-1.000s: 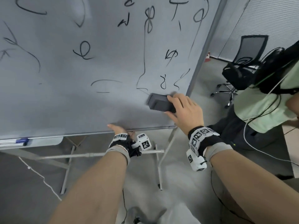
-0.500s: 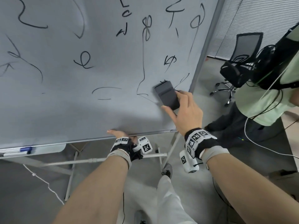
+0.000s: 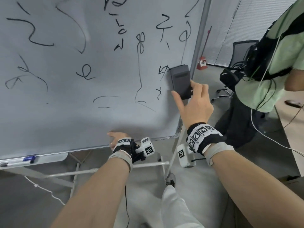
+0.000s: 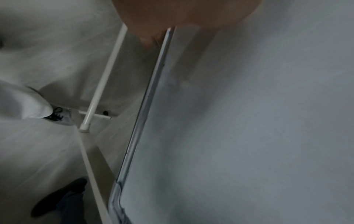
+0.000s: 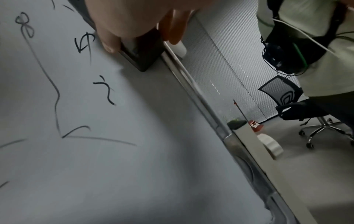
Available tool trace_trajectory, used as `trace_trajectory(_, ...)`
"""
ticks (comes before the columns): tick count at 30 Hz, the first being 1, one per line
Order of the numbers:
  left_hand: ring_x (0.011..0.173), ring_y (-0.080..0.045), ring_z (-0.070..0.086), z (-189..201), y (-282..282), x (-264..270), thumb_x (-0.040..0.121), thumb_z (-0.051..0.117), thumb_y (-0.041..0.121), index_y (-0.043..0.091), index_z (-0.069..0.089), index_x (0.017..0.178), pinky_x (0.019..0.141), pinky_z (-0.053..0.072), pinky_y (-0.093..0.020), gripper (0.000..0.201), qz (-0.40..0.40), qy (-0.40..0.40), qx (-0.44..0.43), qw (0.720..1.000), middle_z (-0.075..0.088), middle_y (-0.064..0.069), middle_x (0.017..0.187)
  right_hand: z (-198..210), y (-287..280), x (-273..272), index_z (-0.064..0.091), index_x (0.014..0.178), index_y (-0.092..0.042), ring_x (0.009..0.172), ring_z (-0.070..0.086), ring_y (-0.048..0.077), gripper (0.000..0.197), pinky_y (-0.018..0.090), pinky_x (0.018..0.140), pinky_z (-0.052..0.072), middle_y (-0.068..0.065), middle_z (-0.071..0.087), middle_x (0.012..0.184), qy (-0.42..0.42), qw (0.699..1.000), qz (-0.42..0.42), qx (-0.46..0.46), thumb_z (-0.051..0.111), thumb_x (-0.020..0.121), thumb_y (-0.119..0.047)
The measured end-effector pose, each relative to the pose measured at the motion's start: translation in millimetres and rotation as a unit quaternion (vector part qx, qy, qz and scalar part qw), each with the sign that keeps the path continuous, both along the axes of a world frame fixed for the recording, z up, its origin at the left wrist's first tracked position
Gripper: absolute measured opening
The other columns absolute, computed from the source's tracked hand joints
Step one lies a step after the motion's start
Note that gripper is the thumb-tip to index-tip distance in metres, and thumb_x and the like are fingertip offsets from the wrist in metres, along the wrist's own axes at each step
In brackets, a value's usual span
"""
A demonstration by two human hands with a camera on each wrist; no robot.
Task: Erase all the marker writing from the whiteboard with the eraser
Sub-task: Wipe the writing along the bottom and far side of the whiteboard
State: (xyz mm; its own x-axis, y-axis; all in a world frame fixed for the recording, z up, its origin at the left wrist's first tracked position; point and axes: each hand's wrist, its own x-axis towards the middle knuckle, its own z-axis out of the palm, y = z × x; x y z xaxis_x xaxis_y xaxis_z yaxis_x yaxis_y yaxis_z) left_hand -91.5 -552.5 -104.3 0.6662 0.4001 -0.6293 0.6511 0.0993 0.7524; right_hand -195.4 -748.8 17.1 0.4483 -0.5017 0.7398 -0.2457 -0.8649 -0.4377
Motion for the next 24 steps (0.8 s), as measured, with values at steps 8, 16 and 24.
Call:
trace_trajectory(8,0.151,-0.032,0.017,32.4,32.0,17.7,0.101,0.025,0.061,0.003,0.019,0.156,0.122,0.005,-0.040,0.080,0.155,-0.006,-0.035,0.987,0.018,-0.016,0.163,-38.4,49.4,26.0,0.065,0.105,-0.016,0.090,0.057,0.023,0.054,0.033,0.054,0.047,0.002,0.061,0.103,0.123,0.964,0.175,-0.159,0.089,0.068,-0.046)
trace_trajectory(16,0.152,-0.030,0.014,50.5,25.6,27.4,0.103,0.032,0.054,0.007,0.017,0.157,0.122,0.005,-0.036,0.074,0.217,-0.014,-0.081,0.973,0.014,-0.013,0.165,12.9,16.6,24.4,0.066,0.107,-0.013,0.094,0.060,0.022,0.048,0.040,0.080,0.041,0.000,0.068,0.110,-0.002,0.973,0.151,-0.176,0.073,0.087,-0.055)
trace_trajectory(24,0.152,-0.031,0.014,45.2,42.7,31.6,0.102,0.030,0.057,0.008,0.015,0.158,0.121,0.004,-0.037,0.076,0.203,-0.021,-0.078,0.976,0.014,-0.013,0.165,-28.7,41.0,43.5,0.061,0.099,-0.016,0.090,0.054,0.029,0.041,0.039,0.079,0.037,0.006,0.062,0.097,0.098,0.926,0.237,-0.275,0.086,0.071,-0.033)
